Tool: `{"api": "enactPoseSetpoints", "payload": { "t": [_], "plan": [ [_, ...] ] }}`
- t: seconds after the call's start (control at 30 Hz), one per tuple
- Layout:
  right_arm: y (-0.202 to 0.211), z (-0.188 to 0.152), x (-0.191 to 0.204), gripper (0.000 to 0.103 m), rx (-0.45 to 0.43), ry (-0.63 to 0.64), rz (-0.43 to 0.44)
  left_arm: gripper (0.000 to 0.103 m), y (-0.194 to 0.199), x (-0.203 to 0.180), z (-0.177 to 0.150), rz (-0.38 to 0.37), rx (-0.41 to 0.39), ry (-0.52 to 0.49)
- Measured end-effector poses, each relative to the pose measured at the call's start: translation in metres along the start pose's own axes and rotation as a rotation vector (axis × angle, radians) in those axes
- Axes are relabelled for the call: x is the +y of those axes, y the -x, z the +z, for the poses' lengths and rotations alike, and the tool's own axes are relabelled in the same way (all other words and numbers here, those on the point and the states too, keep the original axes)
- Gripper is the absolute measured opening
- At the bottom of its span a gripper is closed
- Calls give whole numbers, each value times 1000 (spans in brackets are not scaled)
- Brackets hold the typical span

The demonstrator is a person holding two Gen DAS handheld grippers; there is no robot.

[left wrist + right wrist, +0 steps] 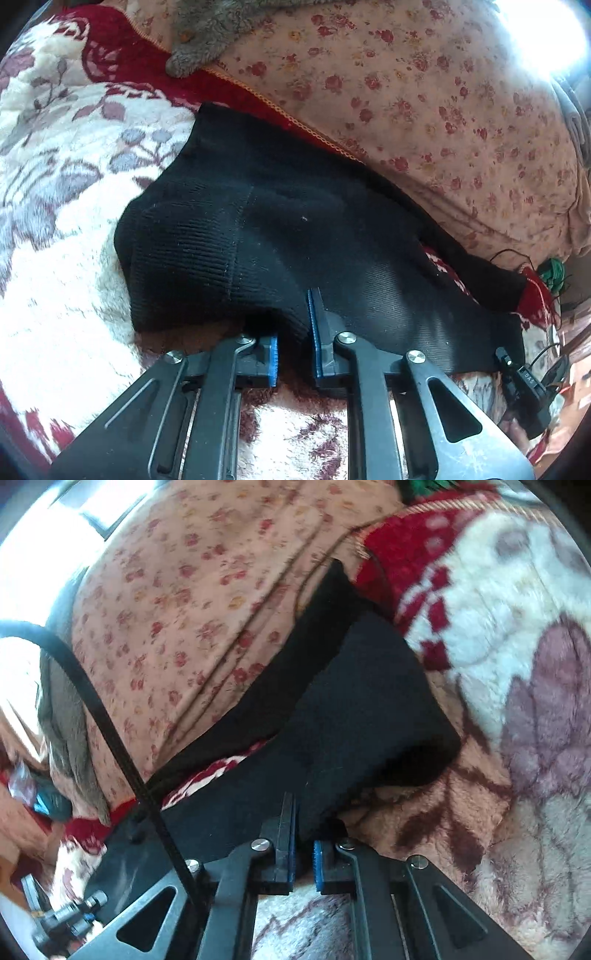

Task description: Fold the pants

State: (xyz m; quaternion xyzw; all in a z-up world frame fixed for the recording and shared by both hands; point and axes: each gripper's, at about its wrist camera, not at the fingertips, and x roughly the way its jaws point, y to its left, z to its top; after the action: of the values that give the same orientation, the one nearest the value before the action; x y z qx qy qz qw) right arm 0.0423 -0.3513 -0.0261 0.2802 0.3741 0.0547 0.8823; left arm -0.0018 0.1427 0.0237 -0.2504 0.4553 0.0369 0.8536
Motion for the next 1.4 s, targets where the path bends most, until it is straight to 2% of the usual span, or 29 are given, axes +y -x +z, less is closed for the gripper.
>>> {"api": "enactPoseSetpoints", "payload": {
  "t": [0.2,0.47,0.83,0.97,1.07,1.1,1.2,1.3,1.37,1.4],
  "plan": [
    [10,5,16,5,2,41,17,10,24,-8,13,10,-57,-67],
    [35,-16,44,5,55,64,93,9,50,14,32,9,-77,-63],
    [40,-80,90,5,189,95,223,9,97,86,23,104,-100,-37],
    [31,-98,102,5,220,119,223,9,89,114,13,124,-57,13],
    [25,-99,89,9,216,46,198,10,79,114,2,147,-51,3],
    [24,-97,82,15,217,26,186,10,76,114,-1,154,-53,2],
    [27,-89,61,24,192,-28,175,14,72,115,-3,151,-55,22],
    [33,-76,39,26,148,-66,150,26,71,119,-2,150,-37,49],
    [35,-68,26,26,140,-104,149,37,72,122,-2,159,-24,61],
    [35,-63,19,26,131,-130,148,37,73,124,-3,156,-22,67]
  ]
}}
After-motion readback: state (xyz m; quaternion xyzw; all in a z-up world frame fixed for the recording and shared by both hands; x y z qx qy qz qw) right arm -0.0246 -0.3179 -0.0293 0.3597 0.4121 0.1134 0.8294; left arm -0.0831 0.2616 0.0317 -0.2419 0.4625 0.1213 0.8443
